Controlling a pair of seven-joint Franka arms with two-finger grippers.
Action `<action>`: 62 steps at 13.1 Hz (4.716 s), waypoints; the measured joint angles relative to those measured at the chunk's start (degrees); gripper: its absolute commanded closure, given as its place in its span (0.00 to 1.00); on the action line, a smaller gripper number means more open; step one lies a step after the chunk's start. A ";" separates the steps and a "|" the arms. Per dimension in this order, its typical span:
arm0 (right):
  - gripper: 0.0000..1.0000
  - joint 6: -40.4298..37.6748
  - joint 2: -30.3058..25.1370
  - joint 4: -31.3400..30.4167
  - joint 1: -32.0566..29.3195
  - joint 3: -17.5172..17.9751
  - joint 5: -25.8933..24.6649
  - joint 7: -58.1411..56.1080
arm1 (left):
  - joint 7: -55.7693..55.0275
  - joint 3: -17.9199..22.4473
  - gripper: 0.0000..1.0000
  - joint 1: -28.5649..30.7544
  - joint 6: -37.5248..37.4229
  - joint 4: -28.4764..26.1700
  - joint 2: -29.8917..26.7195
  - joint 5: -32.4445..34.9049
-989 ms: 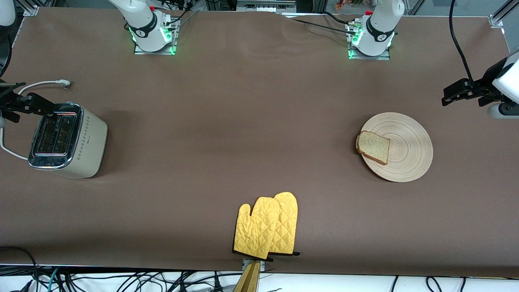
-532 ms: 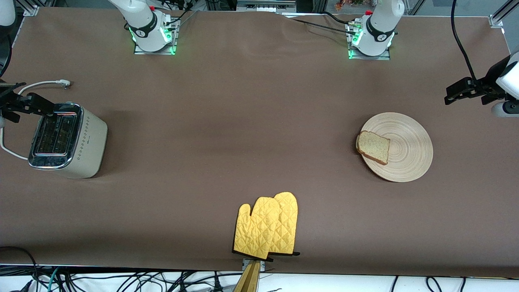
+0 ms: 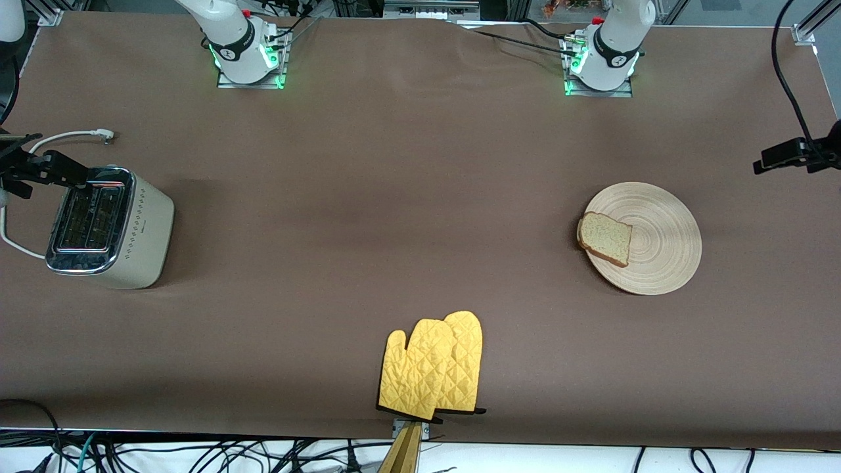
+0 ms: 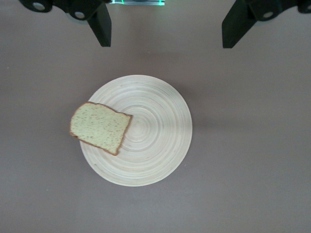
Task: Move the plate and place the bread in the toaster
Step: 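Lower the left gripper to the wooden plate rim and grasp it, then slide the wooden plate with the left gripper toward the table middle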
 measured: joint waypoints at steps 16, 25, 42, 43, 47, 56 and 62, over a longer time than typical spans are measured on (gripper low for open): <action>0.00 -0.01 0.02 0.00 -0.07 0.04 0.02 0.00 | 32.61 -12.55 0.00 34.06 7.67 3.52 36.52 -12.80; 0.00 -0.04 0.04 0.01 -0.09 0.04 0.02 0.00 | 33.26 -14.88 0.00 33.71 7.28 3.58 43.30 -21.27; 0.00 -0.04 0.05 0.00 -0.09 0.04 0.15 0.00 | 37.71 -15.20 0.70 33.31 7.52 3.39 48.71 -24.26; 0.00 -0.04 0.05 0.01 -0.09 0.04 0.53 0.00 | 37.73 -15.22 0.74 33.30 7.52 3.28 48.77 -24.43; 0.00 -0.04 0.06 0.00 -0.12 0.00 0.97 0.00 | 40.69 -15.27 0.99 33.39 8.02 3.17 49.20 -25.54; 0.00 -0.04 0.07 0.01 -0.23 -0.02 1.05 0.00 | 41.94 -15.52 1.00 33.20 8.00 3.02 49.20 -26.19; 0.00 -0.04 0.07 0.00 -0.24 -0.02 1.08 0.00 | 42.05 -16.24 1.00 29.02 6.90 2.24 49.22 -31.48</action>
